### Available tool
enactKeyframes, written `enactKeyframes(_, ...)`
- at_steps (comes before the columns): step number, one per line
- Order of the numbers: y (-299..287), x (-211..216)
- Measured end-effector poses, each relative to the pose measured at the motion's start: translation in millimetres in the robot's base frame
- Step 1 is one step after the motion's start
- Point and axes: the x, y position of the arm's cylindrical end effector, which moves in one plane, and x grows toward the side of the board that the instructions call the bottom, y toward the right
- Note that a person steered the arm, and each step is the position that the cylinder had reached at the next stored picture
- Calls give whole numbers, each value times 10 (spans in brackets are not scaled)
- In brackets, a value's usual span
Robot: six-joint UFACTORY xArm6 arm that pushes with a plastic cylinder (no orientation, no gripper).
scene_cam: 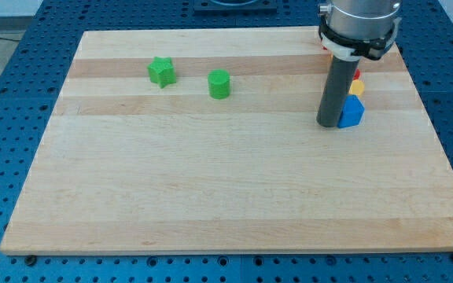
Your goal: Drag the green circle to bottom left of the blue cube
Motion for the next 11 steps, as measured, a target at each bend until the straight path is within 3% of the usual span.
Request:
enactKeyframes(1,-202,0)
enactKeyframes(2,-808,-212)
enactKeyframes(4,-1358,-1264)
enactKeyframes(5,-1997,-1348)
enactKeyframes(6,-2125,-1147)
enactKeyframes(9,-1189,-756)
enactKeyframes(11,-1076,-255)
